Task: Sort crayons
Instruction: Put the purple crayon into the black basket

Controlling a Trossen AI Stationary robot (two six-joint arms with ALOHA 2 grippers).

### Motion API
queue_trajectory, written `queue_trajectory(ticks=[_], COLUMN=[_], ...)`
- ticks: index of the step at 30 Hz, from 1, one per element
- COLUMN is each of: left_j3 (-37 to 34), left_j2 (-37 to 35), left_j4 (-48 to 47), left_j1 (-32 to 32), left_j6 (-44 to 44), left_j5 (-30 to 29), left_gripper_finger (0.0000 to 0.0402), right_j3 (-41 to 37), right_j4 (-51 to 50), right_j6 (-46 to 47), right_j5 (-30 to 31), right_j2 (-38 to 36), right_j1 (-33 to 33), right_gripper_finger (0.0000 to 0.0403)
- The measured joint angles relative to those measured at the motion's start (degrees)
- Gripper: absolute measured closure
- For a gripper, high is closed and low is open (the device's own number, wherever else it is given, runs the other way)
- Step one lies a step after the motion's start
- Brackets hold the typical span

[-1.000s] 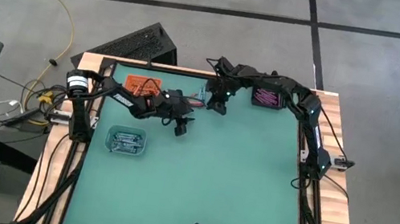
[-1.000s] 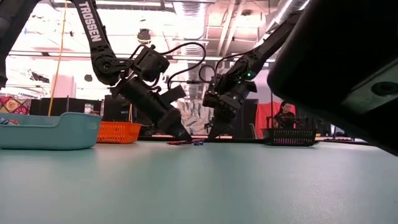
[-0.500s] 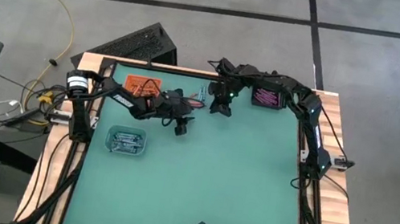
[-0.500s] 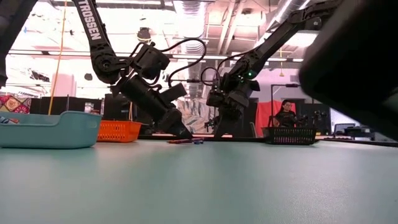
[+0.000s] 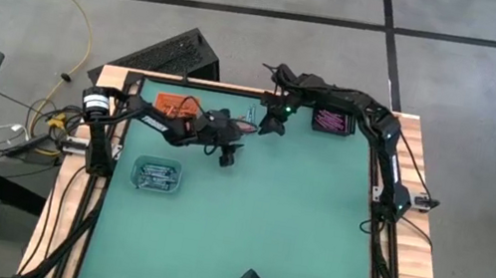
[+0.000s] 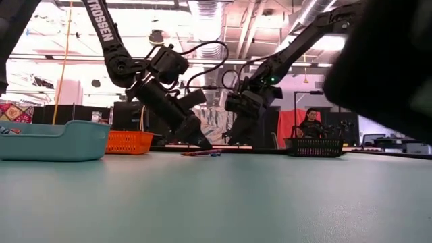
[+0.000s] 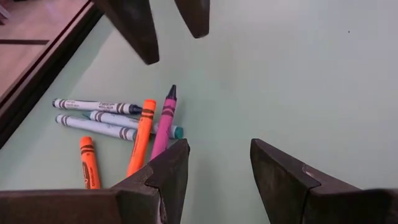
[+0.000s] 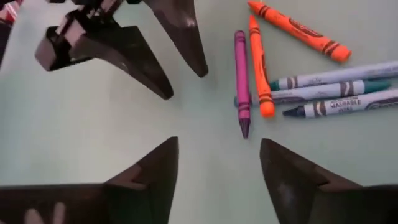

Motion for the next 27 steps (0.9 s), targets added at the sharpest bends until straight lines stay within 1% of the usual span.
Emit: queue_trajectory(ticks=[4,9,20,27], left_j3=[2.3,4.1,4.2,4.2], left_j2=[0.0,0.0,0.0,0.0], left_j4=[-4.4,-8.9,-10.5,-10.6], left_j1=[0.0,-0.1,-0.7,-0.7], left_j6=[0.0,-0.1,-0.5,-0.1], left_j5=[-0.1,-4.0,-4.3,-4.3], left_gripper_finger=[0.0239,0.0239,0.0239,0.0239], right_j3=[1.3,3.0,13.1,21.4], right_j4=[-0.5,-1.8,-12.3,-21.6], right_j6=[1.0,3.9,4.5,4.4], right_j5=[-0.1,-2.9,-2.5,0.5], right_j2=[0.0,1.9,8.0,12.5], right_j1=[0.8,0.9,2.0,2.7], right_gripper_finger=[0.0165,0.0163,0.0163,0.0163])
